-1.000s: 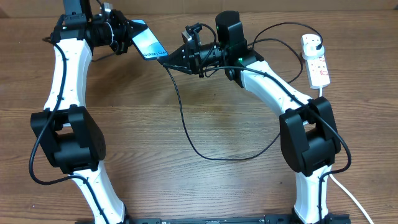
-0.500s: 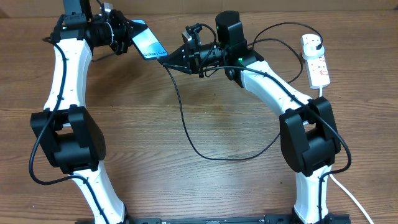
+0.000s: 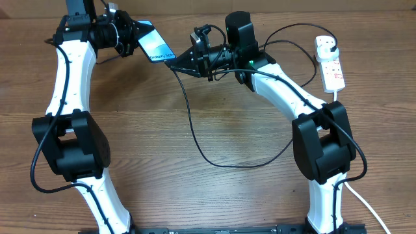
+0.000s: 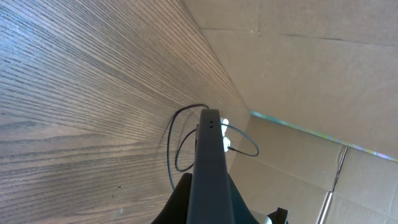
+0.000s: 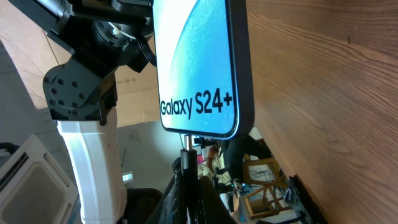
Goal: Plug charger to phone and switch on socket
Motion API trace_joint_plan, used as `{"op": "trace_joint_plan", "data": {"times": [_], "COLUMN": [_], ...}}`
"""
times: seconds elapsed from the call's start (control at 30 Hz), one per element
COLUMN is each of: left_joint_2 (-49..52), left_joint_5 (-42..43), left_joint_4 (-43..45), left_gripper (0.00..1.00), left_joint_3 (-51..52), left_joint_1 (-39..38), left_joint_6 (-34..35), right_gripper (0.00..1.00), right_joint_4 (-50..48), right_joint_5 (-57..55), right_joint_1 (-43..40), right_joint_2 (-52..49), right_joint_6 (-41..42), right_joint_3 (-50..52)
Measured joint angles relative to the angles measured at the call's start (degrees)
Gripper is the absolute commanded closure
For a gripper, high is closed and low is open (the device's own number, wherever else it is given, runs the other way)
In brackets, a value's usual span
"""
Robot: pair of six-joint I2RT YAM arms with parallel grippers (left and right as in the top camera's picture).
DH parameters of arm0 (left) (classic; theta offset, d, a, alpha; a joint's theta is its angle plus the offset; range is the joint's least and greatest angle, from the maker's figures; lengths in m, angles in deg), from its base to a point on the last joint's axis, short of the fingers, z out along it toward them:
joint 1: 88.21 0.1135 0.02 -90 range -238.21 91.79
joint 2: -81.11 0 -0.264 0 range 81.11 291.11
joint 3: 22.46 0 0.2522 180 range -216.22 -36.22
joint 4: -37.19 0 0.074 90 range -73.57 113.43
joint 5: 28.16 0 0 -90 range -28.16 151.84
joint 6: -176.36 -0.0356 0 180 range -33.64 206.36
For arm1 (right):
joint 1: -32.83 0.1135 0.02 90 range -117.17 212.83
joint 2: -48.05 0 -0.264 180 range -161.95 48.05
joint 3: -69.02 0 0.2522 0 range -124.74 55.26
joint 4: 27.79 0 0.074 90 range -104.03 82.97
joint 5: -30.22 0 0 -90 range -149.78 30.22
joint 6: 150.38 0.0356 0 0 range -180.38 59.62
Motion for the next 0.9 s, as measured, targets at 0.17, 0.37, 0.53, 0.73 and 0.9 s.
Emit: {"op": "trace_joint_plan", "data": {"times": [0.17, 0.37, 0.53, 0.73, 0.9], "left_joint_2": [0.0, 0.0, 0.0, 0.0, 0.0], "left_joint_5": [0.2, 1.0, 1.6, 2.1, 2.8], "left_joint_4": [0.0, 0.2, 0.4, 0.4, 0.4], "left_gripper": [0.96, 0.96, 0.96, 0.96, 0.96], "left_joint_3": [0.0, 0.0, 0.0, 0.0, 0.0], "left_joint_1": [0.0, 0.0, 0.0, 0.1, 0.1], "left_joint_6": [0.0, 0.0, -0.2, -0.7, -1.3], "right_gripper": [0.96, 0.96, 0.96, 0.96, 0.96], "right_joint_4": [0.0, 1.4, 1.5, 0.6, -1.0], "right_joint_5": [0.2, 0.4, 0.6, 1.0, 1.3], "right_joint_1": [0.0, 0.0, 0.0, 0.0, 0.0], "right_joint_2": [0.0, 0.0, 0.0, 0.0, 0.0], "right_joint_6": [-0.5, -1.1, -1.4, -1.3, -0.4], "right_joint_3": [0.0, 0.0, 0.0, 0.0, 0.0]}}
